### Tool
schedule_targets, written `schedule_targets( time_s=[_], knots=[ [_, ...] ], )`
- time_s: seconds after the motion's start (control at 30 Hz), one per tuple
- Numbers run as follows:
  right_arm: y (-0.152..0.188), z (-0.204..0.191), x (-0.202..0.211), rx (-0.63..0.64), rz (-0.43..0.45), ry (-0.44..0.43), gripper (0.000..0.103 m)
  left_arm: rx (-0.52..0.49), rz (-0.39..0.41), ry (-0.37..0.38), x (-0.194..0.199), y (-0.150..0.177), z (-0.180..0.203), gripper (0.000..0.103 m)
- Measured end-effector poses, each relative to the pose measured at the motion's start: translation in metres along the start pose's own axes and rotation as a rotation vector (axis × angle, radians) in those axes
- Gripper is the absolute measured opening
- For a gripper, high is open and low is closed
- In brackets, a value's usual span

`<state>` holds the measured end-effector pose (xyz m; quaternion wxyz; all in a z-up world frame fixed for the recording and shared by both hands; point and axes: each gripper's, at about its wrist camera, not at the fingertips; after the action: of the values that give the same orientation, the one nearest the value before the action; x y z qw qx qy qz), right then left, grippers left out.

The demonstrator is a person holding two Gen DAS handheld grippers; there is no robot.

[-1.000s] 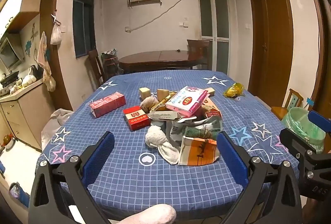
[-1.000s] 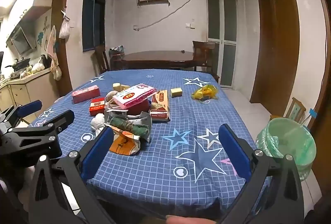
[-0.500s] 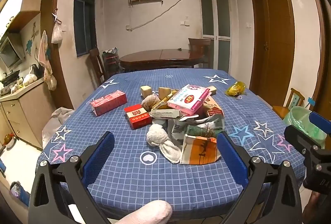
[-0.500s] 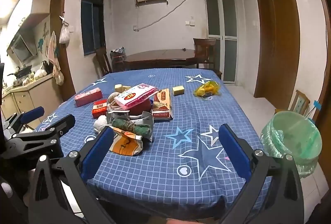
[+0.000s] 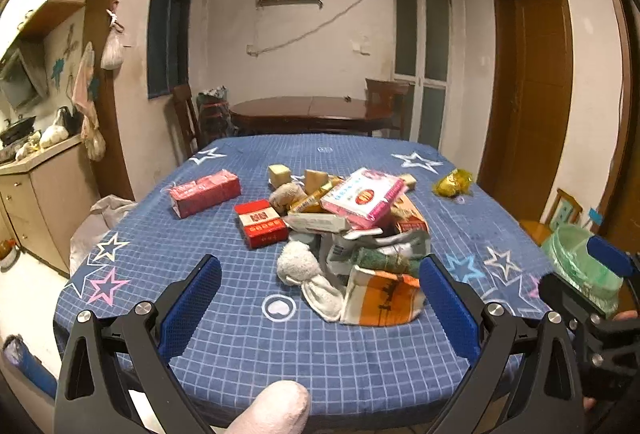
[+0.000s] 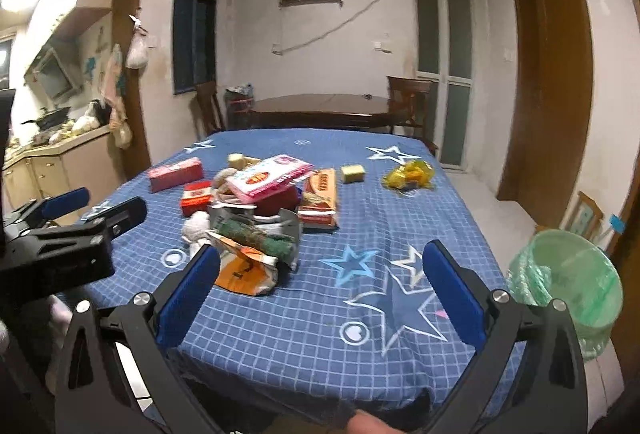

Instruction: Collect trash

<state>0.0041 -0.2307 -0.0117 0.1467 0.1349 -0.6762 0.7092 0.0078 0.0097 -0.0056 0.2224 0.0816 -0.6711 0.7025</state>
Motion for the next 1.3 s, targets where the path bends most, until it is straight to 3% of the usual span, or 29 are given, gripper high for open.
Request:
schedule_targets(
  time_s=[0.13,0.5,1.3],
  knots=[
    [-0.0027,0.0017,0.0095,-0.018,0.078,0.018,0.098,-0.031,-0.022,-0.022,-0.0028,-0.0011,-0.0003,0.099],
    [-0.0013,0.0029,0.0035,-0.018,0.015,-0.023,0.098,-0.046,-0.036,-0.029,-0.0057,-0.0033,-0.0033,0.099],
    [-0.0094,0.0066,0.0113,-0.042,0.055,-0.066,0.098,-0.050,-0.002,-0.020,-0.0024,-0.0037,-0.0006,0.099]
  ],
)
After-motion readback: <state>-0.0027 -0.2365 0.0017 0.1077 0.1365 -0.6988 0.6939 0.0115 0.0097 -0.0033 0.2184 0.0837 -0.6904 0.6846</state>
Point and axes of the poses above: each gripper's, at about its wrist camera, not at the fingertips, and x roughly against the way its jaws point, z to its right, y to its underside, and after that the axes turned 11 degrees about y, right-handed
